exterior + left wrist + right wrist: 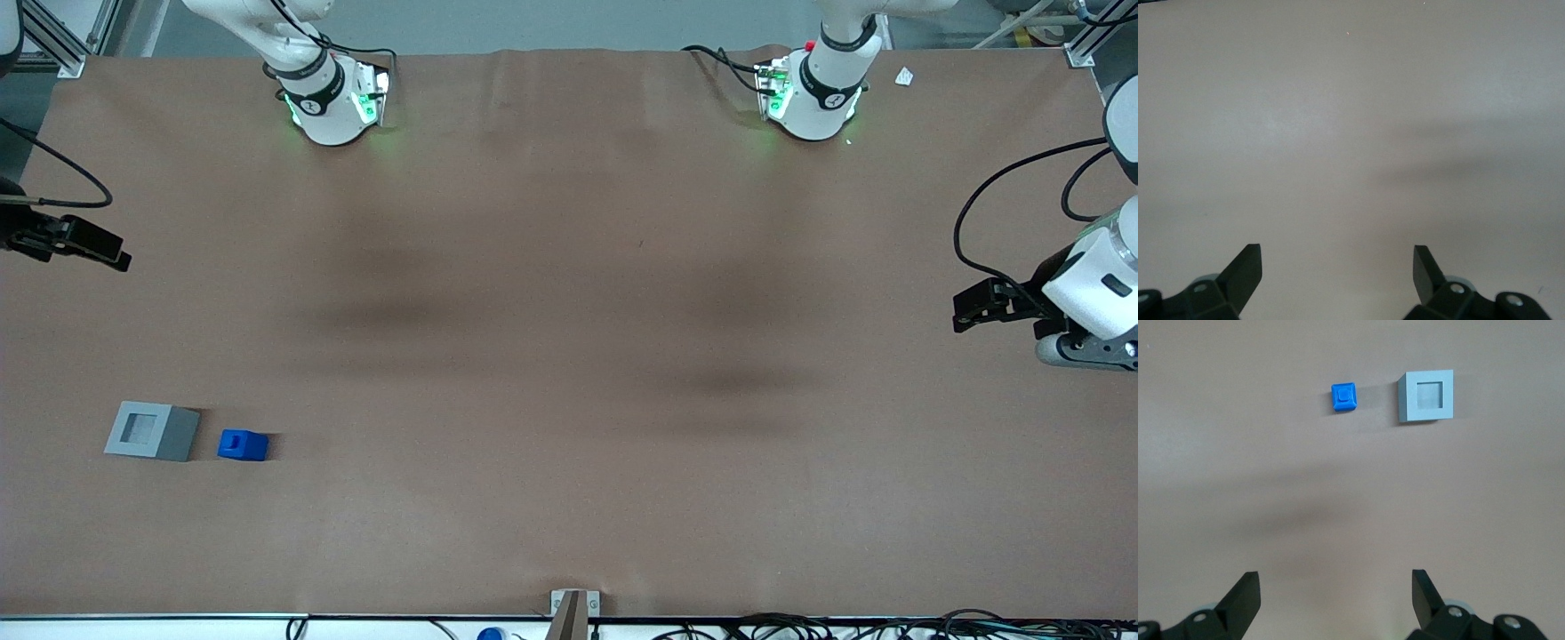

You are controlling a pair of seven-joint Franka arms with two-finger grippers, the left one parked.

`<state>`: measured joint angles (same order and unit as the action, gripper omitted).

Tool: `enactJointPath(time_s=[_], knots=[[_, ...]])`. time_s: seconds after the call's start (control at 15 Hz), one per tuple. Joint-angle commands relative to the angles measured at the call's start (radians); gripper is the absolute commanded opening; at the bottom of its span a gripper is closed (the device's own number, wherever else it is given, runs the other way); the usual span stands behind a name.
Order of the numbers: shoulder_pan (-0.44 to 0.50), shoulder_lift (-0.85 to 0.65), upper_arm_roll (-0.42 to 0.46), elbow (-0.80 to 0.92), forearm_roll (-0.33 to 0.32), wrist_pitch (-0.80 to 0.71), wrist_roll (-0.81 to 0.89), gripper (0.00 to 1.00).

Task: Insert blue part into gray base with right arm
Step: 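Move the open right gripper down over the blue block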

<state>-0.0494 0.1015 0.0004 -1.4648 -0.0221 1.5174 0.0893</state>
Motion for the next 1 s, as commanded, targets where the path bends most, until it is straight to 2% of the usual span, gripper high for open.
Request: enactJointPath(time_s=[0.0,0.47,0.93], knots=[[-0.019,0.094,-0.002,-0.015,-0.01,0.073,-0.013,1.0],[-0.032,0.355,-0.002,-0.058,-0.01,0.452,-0.014,1.0],[-0.046,0.529,-0.002,-0.057,-0.01,0.673,-0.095,1.0]])
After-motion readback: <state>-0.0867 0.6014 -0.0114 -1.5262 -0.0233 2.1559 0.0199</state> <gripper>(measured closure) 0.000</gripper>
